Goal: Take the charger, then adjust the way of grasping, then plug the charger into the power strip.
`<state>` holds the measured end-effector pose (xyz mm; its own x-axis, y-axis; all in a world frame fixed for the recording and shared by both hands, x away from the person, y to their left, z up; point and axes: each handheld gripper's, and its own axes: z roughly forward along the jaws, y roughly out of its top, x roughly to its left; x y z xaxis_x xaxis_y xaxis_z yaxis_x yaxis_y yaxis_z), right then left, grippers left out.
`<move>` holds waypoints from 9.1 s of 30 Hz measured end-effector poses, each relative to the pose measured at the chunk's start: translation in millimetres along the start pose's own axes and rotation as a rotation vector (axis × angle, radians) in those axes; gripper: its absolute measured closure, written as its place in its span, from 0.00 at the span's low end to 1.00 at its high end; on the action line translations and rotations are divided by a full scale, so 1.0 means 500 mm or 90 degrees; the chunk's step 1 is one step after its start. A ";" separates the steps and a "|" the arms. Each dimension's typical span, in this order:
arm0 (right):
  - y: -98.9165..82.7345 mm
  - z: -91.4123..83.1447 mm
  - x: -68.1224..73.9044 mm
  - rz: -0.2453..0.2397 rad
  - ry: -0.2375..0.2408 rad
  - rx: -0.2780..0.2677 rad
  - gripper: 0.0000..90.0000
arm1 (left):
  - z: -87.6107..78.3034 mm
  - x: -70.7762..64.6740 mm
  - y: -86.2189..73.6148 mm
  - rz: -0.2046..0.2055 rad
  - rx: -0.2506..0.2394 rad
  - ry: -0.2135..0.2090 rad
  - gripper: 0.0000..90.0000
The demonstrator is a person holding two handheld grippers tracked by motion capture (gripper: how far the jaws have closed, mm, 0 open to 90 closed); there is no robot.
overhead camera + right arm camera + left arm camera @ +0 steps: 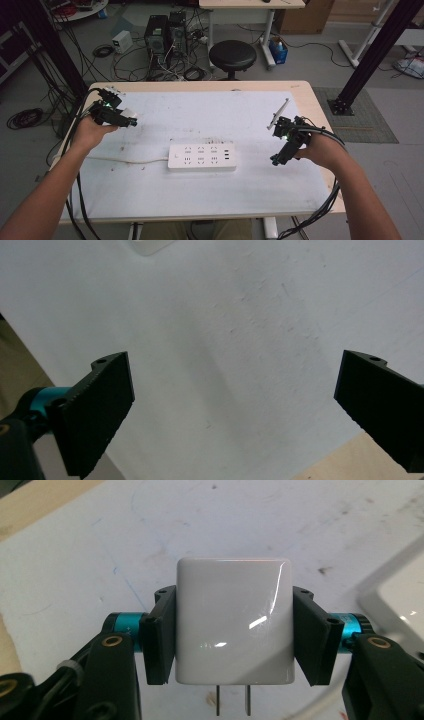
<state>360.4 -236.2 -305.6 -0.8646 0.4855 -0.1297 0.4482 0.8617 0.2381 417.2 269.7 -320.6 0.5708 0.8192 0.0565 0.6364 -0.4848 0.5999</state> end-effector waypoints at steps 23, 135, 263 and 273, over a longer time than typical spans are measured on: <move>0.014 -0.008 0.021 -0.003 -0.018 0.007 0.02 | -0.119 -0.148 0.017 0.174 -0.047 -0.089 0.47; 0.112 0.109 0.110 0.510 0.572 -0.306 0.69 | -0.006 -0.411 0.082 0.429 -0.127 -0.291 0.26; 0.360 0.180 0.121 -0.308 0.035 0.117 0.69 | -0.018 -0.116 -0.120 0.241 0.126 -0.127 0.21; 0.368 0.191 0.115 -0.303 0.049 0.128 0.70 | -0.007 -0.114 -0.123 0.239 0.129 -0.135 0.21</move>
<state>414.8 -35.6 -361.1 -0.9940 0.0276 -0.1058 0.0299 0.9993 -0.0204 343.4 253.8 -358.0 0.8607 0.5052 0.0629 0.4418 -0.8027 0.4007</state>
